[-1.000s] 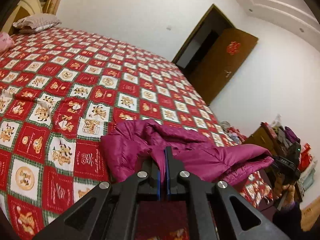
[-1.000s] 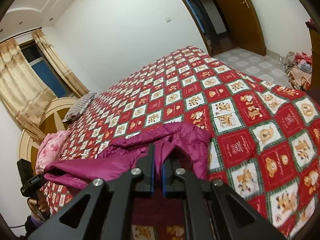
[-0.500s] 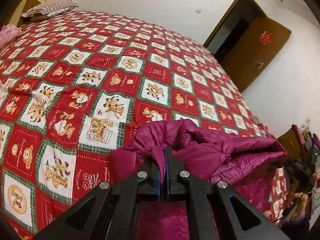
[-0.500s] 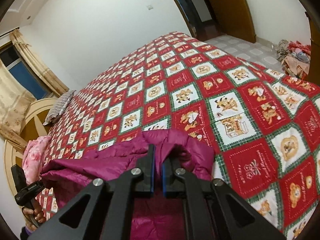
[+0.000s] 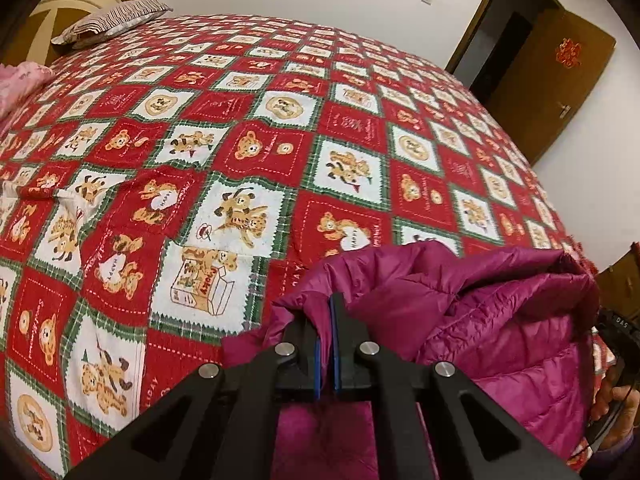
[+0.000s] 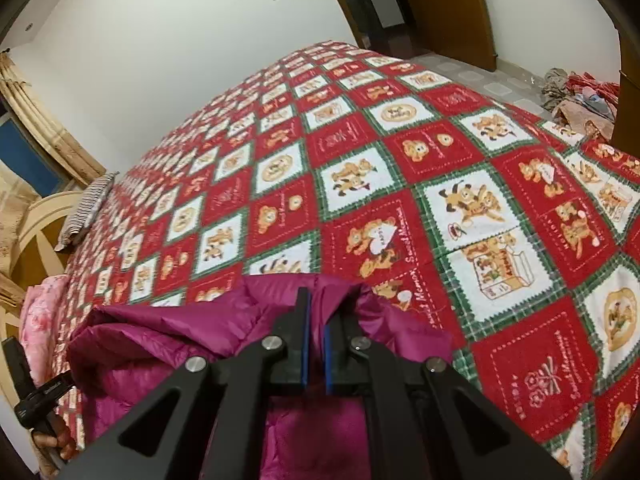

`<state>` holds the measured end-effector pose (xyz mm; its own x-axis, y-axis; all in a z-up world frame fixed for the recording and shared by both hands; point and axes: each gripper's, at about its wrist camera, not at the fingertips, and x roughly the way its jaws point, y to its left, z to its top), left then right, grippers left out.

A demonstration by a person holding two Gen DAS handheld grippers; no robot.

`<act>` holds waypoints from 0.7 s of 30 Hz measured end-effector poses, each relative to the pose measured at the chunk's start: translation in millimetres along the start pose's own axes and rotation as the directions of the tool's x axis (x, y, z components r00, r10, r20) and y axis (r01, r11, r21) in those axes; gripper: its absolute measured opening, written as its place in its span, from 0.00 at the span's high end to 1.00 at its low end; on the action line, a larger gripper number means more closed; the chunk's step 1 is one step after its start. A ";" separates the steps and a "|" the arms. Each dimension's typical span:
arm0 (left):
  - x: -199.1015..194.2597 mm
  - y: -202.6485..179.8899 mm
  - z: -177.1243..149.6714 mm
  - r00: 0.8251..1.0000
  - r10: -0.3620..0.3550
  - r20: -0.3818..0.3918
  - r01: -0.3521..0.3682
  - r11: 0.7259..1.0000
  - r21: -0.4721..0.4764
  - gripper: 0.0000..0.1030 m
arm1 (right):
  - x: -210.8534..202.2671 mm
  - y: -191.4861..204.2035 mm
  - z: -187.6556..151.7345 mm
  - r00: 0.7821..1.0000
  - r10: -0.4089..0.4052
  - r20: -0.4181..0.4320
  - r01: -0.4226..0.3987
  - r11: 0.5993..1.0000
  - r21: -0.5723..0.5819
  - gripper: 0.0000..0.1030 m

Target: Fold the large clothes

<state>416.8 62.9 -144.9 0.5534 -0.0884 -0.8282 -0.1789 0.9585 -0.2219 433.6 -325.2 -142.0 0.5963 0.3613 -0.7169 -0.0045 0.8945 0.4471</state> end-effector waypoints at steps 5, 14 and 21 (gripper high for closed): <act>16.3 -7.1 -0.6 0.998 0.070 -0.003 -0.070 0.997 0.029 0.97 | 25.5 0.6 -4.7 0.999 -0.042 -0.015 0.042 0.999 -0.017 0.93; 33.8 -20.9 -8.4 0.987 0.159 0.038 -0.161 0.983 0.083 0.97 | 51.8 4.3 -17.5 0.995 -0.103 0.011 0.103 0.991 -0.085 0.94; 14.5 -19.8 -7.3 0.985 0.147 0.088 -0.154 0.985 0.074 0.96 | 54.3 7.8 -21.3 0.990 -0.129 0.048 0.134 0.983 -0.122 0.95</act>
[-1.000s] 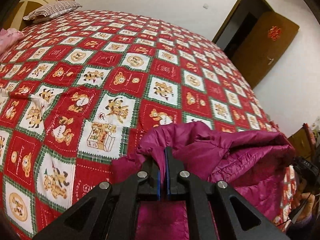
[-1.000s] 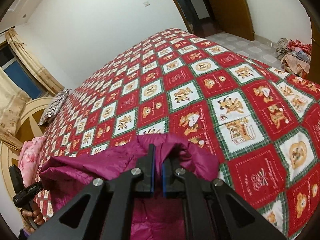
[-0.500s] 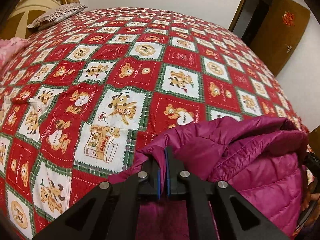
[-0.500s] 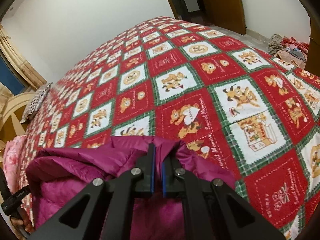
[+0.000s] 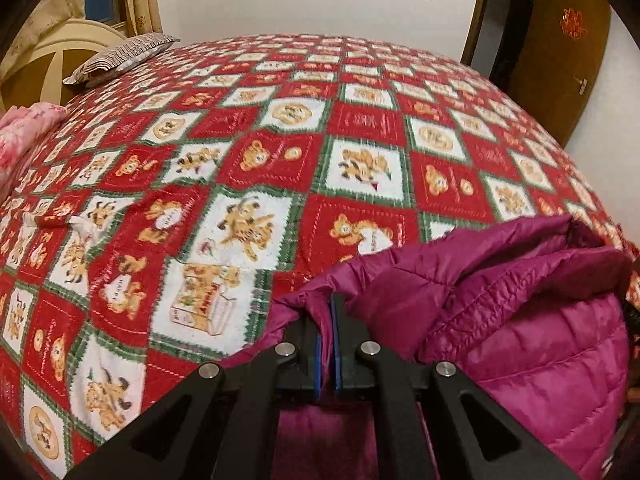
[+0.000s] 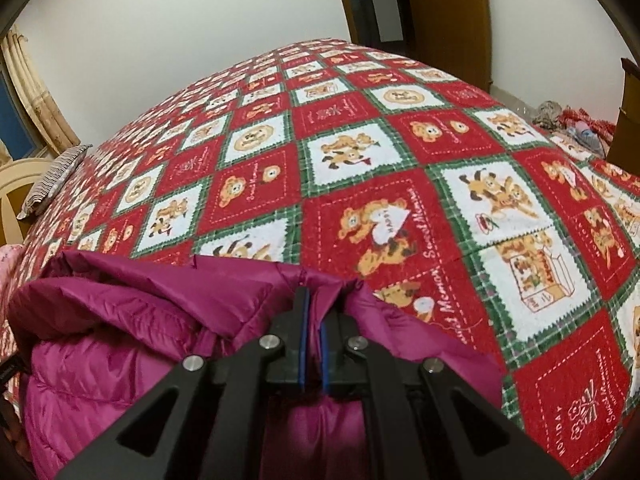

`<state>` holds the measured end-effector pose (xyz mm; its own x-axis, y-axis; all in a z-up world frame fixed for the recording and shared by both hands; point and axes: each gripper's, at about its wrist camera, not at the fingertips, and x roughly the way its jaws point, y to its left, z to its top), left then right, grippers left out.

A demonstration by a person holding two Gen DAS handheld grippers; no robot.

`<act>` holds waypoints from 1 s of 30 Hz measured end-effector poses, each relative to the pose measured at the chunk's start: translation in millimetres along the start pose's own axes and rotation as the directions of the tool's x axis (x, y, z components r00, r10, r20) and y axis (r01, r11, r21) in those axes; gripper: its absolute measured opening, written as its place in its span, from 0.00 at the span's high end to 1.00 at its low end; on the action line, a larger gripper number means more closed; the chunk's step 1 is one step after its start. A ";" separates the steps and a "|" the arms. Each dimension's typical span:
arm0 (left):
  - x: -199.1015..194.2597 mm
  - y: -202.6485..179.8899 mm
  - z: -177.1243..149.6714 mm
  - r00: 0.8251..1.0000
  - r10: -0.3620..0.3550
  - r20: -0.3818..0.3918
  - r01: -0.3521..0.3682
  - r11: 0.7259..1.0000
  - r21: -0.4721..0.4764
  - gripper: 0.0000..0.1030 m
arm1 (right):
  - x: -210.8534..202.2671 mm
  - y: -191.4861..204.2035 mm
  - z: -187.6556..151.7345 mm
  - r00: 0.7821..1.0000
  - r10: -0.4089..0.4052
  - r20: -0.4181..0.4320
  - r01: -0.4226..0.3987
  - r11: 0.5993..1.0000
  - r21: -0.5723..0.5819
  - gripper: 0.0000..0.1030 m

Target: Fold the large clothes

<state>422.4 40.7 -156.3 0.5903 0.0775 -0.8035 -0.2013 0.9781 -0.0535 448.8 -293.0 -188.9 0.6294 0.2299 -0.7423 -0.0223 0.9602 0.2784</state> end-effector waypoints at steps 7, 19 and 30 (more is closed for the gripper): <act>-50.4 18.4 20.0 0.991 -0.106 0.077 0.111 0.992 -0.062 0.93 | 0.0 1.2 -0.8 1.000 -0.007 0.005 0.007 1.000 -0.003 0.95; -45.8 92.0 32.5 0.875 -0.483 0.033 0.444 0.773 -0.453 0.93 | -0.1 0.9 -0.7 1.000 0.000 0.006 0.000 1.000 0.003 0.95; -101.3 82.7 37.7 0.962 -0.101 0.255 0.174 0.944 -0.281 0.46 | -2.0 1.7 0.6 1.000 -0.008 0.009 0.008 1.000 -0.006 0.94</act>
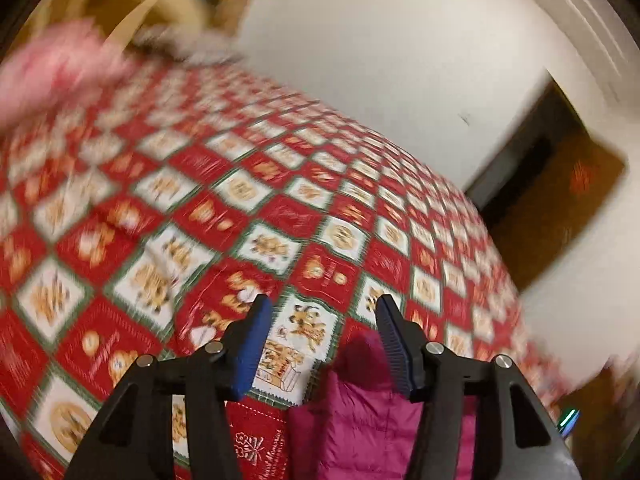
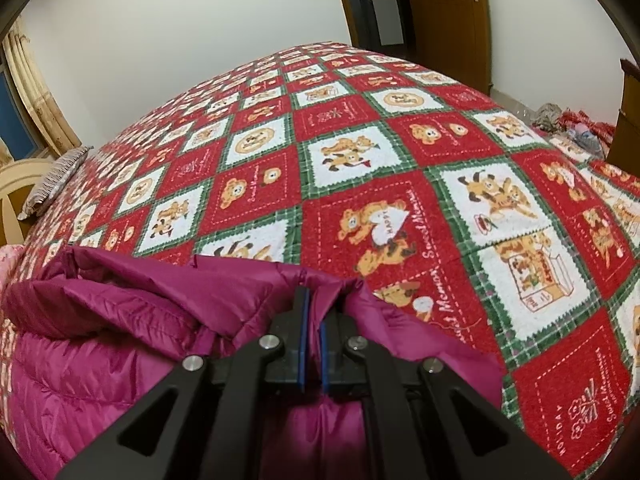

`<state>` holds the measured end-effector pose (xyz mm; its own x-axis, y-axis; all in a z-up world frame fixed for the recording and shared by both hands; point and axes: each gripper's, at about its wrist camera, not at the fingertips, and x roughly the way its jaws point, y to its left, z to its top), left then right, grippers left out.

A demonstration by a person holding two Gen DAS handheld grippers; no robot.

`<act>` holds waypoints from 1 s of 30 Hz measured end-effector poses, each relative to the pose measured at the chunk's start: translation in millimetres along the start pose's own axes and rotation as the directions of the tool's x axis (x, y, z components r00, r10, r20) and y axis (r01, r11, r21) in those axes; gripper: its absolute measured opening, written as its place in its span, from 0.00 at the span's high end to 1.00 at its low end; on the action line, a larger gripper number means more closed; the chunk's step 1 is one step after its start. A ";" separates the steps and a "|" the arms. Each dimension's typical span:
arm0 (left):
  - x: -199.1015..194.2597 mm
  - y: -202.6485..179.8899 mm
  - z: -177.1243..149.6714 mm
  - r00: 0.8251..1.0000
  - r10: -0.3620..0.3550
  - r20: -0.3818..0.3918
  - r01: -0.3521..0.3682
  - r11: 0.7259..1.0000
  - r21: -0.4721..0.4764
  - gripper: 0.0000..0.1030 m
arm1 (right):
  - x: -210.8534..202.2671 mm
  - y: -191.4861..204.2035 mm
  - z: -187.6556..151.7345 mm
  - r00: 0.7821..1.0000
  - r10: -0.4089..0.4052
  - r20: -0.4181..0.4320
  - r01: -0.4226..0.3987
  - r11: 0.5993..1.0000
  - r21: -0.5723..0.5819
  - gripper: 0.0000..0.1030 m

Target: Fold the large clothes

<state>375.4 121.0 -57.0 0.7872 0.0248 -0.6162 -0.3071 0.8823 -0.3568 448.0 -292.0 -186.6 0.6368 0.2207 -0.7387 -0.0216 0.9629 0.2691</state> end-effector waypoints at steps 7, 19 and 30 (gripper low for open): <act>43.6 -89.0 -55.9 0.995 0.003 -0.095 0.027 0.949 0.314 0.46 | -53.0 -13.4 20.4 0.989 0.111 0.097 -0.119 0.989 0.087 0.86; 114.0 -121.0 -113.3 0.973 0.222 -0.061 -0.155 0.830 0.535 0.44 | -142.6 36.9 26.5 0.937 0.070 0.342 -0.048 0.996 -0.071 0.20; 120.8 -115.6 -115.4 0.969 0.242 -0.056 -0.182 0.844 0.505 0.33 | -19.3 91.3 16.6 0.999 -0.029 0.023 0.034 0.962 -0.271 0.77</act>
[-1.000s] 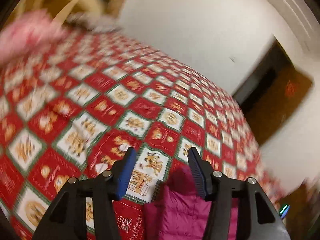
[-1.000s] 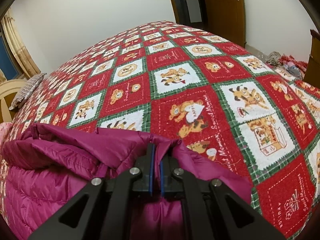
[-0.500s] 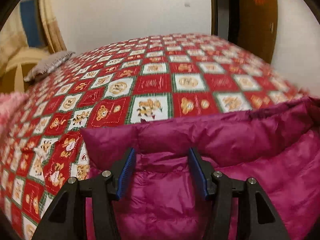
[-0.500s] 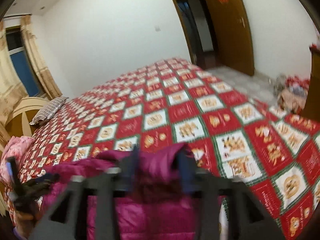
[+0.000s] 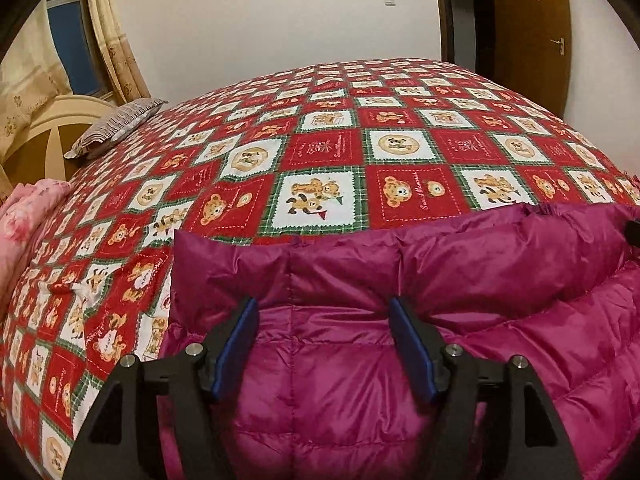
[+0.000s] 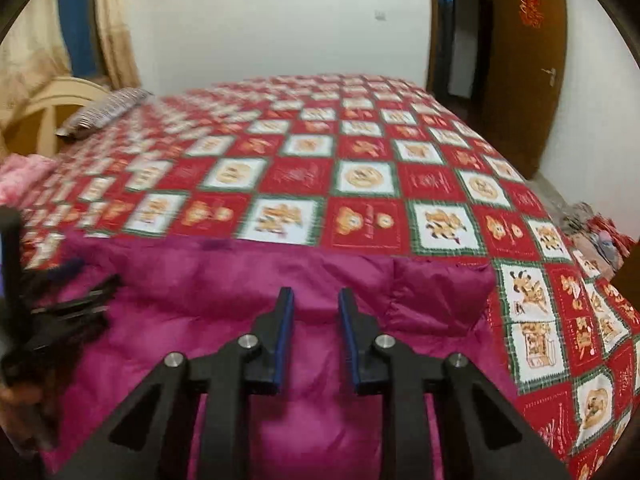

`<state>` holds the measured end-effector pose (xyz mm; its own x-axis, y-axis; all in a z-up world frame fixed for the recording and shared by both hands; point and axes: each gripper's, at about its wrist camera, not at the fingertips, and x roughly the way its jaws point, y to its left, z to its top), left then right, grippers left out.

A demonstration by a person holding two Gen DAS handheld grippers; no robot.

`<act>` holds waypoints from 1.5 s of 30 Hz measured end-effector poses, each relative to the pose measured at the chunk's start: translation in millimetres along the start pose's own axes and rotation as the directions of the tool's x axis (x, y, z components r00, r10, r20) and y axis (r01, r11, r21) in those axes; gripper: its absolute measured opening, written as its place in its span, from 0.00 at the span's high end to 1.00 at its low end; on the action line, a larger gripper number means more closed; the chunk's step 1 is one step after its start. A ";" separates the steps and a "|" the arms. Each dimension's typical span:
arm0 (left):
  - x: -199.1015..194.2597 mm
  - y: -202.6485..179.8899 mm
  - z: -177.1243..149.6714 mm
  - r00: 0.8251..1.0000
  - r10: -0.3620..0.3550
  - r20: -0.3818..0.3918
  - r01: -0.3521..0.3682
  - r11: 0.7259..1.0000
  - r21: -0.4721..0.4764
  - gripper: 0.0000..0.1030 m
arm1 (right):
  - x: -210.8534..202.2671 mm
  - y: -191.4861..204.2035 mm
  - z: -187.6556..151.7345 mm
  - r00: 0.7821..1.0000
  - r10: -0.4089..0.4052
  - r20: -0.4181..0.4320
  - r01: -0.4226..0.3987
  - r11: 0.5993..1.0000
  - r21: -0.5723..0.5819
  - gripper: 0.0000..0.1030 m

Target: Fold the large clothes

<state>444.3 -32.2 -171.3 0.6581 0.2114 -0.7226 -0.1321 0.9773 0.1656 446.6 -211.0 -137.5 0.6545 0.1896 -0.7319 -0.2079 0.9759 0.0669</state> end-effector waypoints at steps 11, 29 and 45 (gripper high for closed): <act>10.0 -0.1 0.9 1.000 -0.006 -0.010 0.005 0.999 -0.031 0.26 | 50.0 -59.8 -9.8 0.994 -0.081 -0.069 0.090 0.985 0.146 0.79; -3.3 28.5 -0.4 0.996 -0.080 -0.044 0.075 0.993 -0.088 0.18 | 37.4 -53.9 -1.5 0.990 -0.123 -0.072 0.130 0.987 0.097 0.81; -78.3 94.1 -84.8 0.988 -0.151 0.022 0.150 0.933 -0.328 0.18 | -43.3 69.6 -53.0 0.987 0.159 0.028 -0.161 0.986 0.050 0.83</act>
<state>317.5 44.4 -156.0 0.6866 0.0607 -0.7245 -0.2677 0.9476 -0.1743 365.2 -157.0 -137.1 0.6329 0.3456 -0.6928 -0.2734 0.9370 0.2177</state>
